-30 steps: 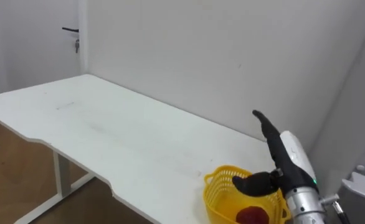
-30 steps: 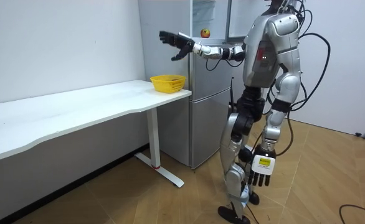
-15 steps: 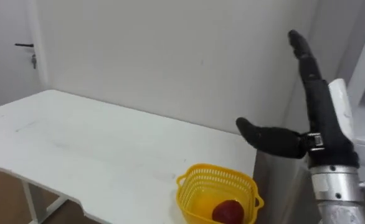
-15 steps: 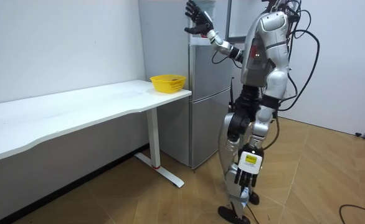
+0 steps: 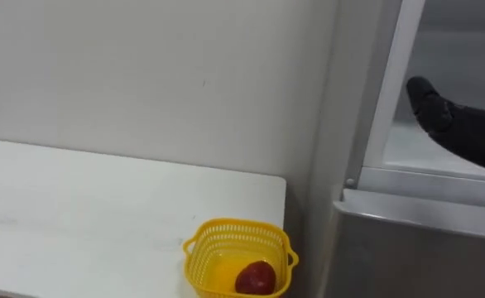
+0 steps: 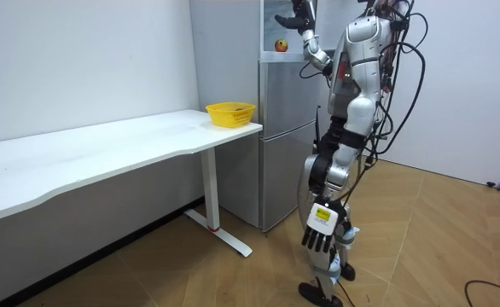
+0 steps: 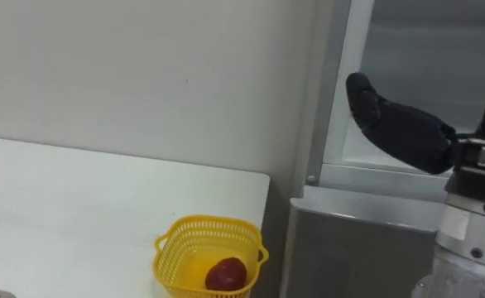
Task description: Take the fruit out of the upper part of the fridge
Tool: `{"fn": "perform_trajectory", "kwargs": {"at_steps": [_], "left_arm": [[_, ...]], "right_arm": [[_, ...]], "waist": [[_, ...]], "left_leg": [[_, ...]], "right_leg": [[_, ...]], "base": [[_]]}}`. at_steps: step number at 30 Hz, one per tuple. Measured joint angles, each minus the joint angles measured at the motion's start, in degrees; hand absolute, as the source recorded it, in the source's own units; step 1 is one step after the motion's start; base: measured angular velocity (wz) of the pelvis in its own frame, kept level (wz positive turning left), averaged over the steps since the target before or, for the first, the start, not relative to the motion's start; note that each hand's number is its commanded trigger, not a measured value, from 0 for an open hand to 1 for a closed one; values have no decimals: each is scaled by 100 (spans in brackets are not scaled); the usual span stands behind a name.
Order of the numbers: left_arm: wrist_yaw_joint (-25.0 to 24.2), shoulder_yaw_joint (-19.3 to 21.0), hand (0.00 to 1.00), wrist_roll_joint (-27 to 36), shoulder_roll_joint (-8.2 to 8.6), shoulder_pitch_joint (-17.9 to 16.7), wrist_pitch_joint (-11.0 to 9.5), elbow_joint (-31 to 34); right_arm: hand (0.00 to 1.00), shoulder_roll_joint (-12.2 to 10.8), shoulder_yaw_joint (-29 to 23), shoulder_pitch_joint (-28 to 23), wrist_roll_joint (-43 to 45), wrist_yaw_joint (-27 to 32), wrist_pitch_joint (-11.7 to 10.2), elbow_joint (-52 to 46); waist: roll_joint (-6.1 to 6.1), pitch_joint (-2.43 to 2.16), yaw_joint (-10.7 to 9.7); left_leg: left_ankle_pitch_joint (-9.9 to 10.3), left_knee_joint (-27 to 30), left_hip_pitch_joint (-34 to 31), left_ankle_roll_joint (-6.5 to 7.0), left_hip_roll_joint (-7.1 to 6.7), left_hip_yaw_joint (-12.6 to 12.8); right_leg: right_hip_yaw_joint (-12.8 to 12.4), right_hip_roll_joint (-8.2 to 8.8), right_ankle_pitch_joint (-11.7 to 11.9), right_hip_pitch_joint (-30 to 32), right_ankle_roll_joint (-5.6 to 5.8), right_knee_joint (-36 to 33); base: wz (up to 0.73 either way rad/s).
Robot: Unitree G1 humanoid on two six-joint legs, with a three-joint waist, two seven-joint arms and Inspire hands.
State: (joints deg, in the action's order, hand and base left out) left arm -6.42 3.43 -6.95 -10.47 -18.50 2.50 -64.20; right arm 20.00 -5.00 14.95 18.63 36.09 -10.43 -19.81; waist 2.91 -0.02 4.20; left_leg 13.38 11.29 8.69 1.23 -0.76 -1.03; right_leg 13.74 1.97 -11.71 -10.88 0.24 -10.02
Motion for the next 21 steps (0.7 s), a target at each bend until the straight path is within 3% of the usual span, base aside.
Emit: {"fn": "perform_trajectory", "kwargs": {"at_steps": [6,13,17,21], "left_arm": [[8,0,0,-1,20,19,-1,0],[75,-17,0,2,26,130,0,-33],[72,-17,0,4,31,118,2,-115],[71,-21,0,2,31,77,5,-193]], "right_arm": [[0,46,-498,0,-120,27,10,109],[0,62,-551,2,-370,-14,126,466],[0,80,-550,2,-625,-168,254,656],[0,324,-549,10,-1058,-230,310,947]], "waist": [[-23,-2,-107],[32,-22,-81],[79,7,-74],[141,25,-67]], "left_leg": [[3,-41,-10,-8,10,14],[-1,-30,-1,-4,4,46],[-1,-28,1,-4,3,52],[-1,-26,25,-4,4,51]], "right_leg": [[-7,-13,2,16,-4,4],[-72,-14,1,41,-3,2],[-82,-14,1,46,-2,13],[-85,-16,1,52,-2,21]], "base": [[-1],[-4],[0],[0]]}}
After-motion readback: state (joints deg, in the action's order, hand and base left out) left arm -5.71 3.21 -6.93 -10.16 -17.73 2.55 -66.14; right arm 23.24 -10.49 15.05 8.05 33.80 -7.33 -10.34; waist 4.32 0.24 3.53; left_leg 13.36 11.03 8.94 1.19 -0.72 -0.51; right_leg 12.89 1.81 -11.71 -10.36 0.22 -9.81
